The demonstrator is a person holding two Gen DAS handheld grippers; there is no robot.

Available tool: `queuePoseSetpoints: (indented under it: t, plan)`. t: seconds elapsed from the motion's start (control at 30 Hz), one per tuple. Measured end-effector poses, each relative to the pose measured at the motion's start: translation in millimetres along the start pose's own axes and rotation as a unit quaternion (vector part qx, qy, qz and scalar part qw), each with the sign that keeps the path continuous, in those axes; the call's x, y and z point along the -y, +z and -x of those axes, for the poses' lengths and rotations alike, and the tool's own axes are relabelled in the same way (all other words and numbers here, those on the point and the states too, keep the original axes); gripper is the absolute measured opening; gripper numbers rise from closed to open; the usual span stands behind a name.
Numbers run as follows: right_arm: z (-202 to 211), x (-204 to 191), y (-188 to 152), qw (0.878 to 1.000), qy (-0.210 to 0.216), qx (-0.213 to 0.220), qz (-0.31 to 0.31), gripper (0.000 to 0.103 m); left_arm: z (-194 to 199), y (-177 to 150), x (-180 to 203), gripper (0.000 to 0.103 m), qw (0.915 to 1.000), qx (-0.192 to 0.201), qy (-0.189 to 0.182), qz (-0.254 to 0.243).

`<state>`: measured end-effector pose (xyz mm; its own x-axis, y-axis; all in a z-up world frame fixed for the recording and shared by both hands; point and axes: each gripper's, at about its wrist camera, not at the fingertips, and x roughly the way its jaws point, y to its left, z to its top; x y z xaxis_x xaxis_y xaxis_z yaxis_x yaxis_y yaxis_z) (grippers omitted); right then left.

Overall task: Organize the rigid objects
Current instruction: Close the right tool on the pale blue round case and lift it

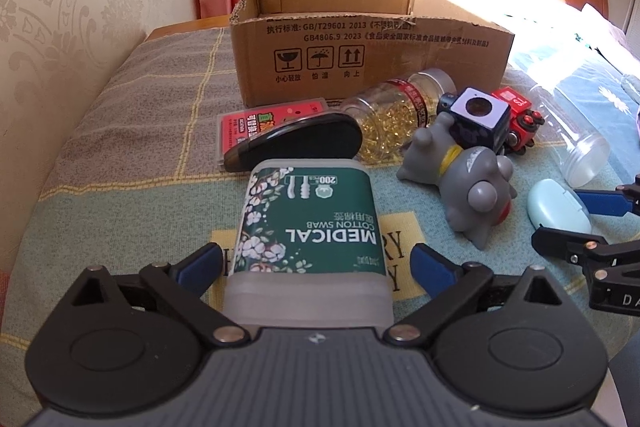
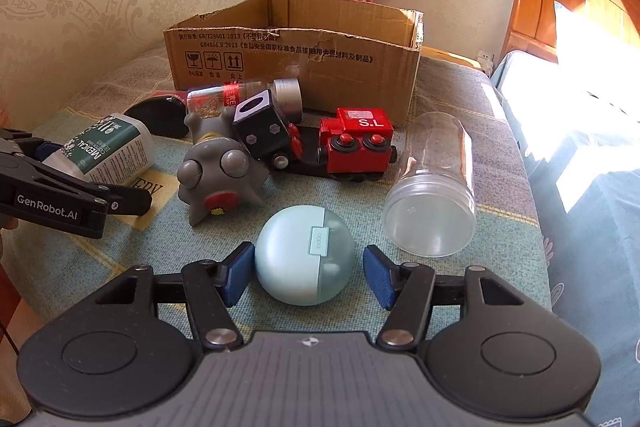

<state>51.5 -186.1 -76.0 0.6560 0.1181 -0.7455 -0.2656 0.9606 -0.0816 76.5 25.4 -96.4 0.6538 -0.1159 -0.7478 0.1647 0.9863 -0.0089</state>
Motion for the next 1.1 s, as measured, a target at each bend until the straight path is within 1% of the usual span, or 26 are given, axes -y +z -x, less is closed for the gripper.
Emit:
queuePoseSetpoints:
  t: [0.07, 0.23, 0.33, 0.37, 0.67, 0.73, 0.8, 0.87, 1.1]
  plan:
    - [-1.6, -0.7, 0.9, 1.0, 0.0, 0.002, 0.0, 0.066, -1.2, 2.4, 0.0, 0.1, 1.0, -0.002, 0.002, 0.001]
    - [-5.0, -3.8, 3.5, 1.0, 0.003, 0.005, 0.004, 0.067, 4.3, 5.1, -2.6, 0.096, 0.9999, 0.014, 0.005, 0.005]
    - [-6.6, -4.8, 4.8, 1.0, 0.003, 0.006, 0.004, 0.067, 7.9, 7.7, 0.8, 0.082, 0.9996, 0.019, 0.017, -0.011]
    - [-7.1, -5.0, 5.0, 1.0, 0.003, 0.007, 0.004, 0.067, 8.2, 8.6, 1.7, 0.079, 0.9996, 0.017, 0.018, -0.014]
    - [-6.8, -4.7, 4.6, 1.0, 0.002, 0.008, 0.007, 0.066, 9.5, 12.4, 1.4, 0.077, 0.9996, 0.017, 0.018, -0.017]
    - [-6.6, -4.7, 4.4, 1.0, 0.002, 0.008, 0.008, 0.066, 8.2, 12.9, 1.1, 0.075, 0.9996, 0.015, 0.018, -0.017]
    - [-6.5, -4.5, 4.2, 1.0, 0.004, 0.009, 0.009, 0.066, 7.0, 13.0, 1.4, 0.069, 0.9997, 0.012, 0.015, -0.016]
    - [-6.2, -4.2, 3.9, 1.0, 0.004, 0.009, 0.009, 0.066, 5.9, 12.8, 2.1, 0.066, 0.9997, 0.01, 0.012, -0.017]
    - [-7.0, -3.5, 5.0, 1.0, 0.007, 0.008, 0.01, 0.066, 6.8, 14.1, 2.4, 0.065, 0.9996, 0.004, 0.012, -0.023]
